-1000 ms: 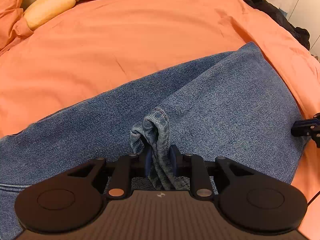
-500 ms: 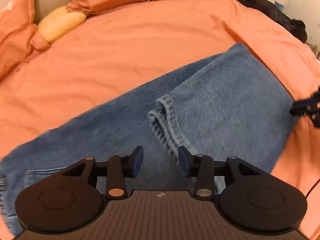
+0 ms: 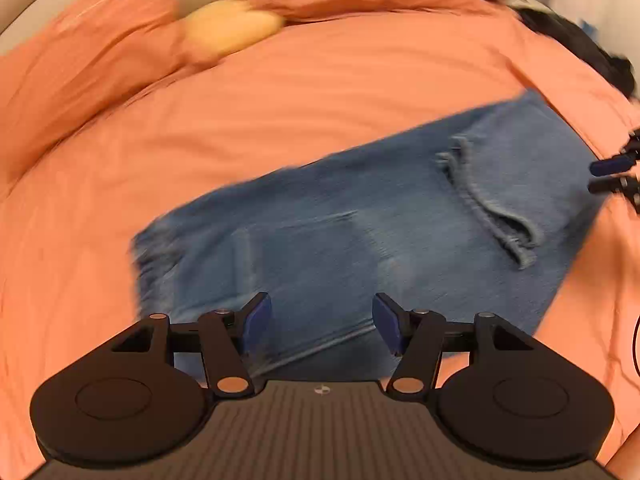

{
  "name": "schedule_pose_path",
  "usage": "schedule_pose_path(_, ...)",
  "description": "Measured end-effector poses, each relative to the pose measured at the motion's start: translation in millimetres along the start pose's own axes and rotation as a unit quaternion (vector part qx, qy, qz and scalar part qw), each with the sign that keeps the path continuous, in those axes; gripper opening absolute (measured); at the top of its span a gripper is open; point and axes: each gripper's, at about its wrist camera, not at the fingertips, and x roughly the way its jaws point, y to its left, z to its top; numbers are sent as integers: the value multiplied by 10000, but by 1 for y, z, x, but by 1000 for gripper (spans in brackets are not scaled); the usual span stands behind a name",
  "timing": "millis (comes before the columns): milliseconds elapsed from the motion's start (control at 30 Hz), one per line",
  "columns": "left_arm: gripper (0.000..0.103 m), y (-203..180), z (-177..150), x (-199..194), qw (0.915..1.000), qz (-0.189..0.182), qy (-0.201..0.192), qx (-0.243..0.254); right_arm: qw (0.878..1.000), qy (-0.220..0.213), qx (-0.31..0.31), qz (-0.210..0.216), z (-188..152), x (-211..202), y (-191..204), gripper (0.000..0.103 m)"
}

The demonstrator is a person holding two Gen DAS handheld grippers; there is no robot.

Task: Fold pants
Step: 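Open the left tool and release the hem edge, then grasp the elastic waistband with the left tool and lift it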

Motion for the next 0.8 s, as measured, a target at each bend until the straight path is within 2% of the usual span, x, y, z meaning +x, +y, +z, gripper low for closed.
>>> schedule_pose_path(33, 72, 13, -7, -3, 9999, 23, -1, -134, 9999, 55, -136, -4, 3, 4, 6, 29)
schedule_pose_path(167, 73, 59, -34, 0, 9972, 12, 28, -744, 9987, 233, -423, 138, 16, 24, 16, 29)
schedule_pose_path(233, 74, 80, -48, 6, 9931, -93, 17, -1170, 9972, 288, -690, 37, 20, 33, 21, 28)
schedule_pose_path(300, 76, 103, -62, 12, 9853, -267, -64, -1689, 9953, 364, -899, 1, 25, 42, 25, 28)
schedule_pose_path(367, 79, 120, -75, 22, 9724, -425, -142, -2290, 9935, 492, -1028, -62, 30, 48, 25, 28)
schedule_pose_path(400, 80, 128, -82, 27, 9631, -520, -203, -2632, 9926, 556, -1075, -77, 33, 52, 24, 28)
schedule_pose_path(533, 82, 146, -99, 54, 9152, -1273, -353, -3808, 9916, 718, -1070, 107, 45, 68, 22, 28)
schedule_pose_path(600, 84, 147, -103, 69, 8975, -1447, -371, -4150, 9906, 758, -1132, 148, 50, 77, 23, 28)
schedule_pose_path(700, 84, 150, -108, 82, 8866, -1320, -370, -4418, 9883, 857, -1233, 278, 54, 91, 26, 28)
schedule_pose_path(733, 87, 151, -109, 86, 8827, -1346, -385, -4486, 9871, 903, -1280, 328, 55, 95, 27, 28)
schedule_pose_path(800, 91, 155, -115, 92, 8714, -1468, -447, -4659, 9840, 1026, -1379, 463, 54, 104, 31, 21)
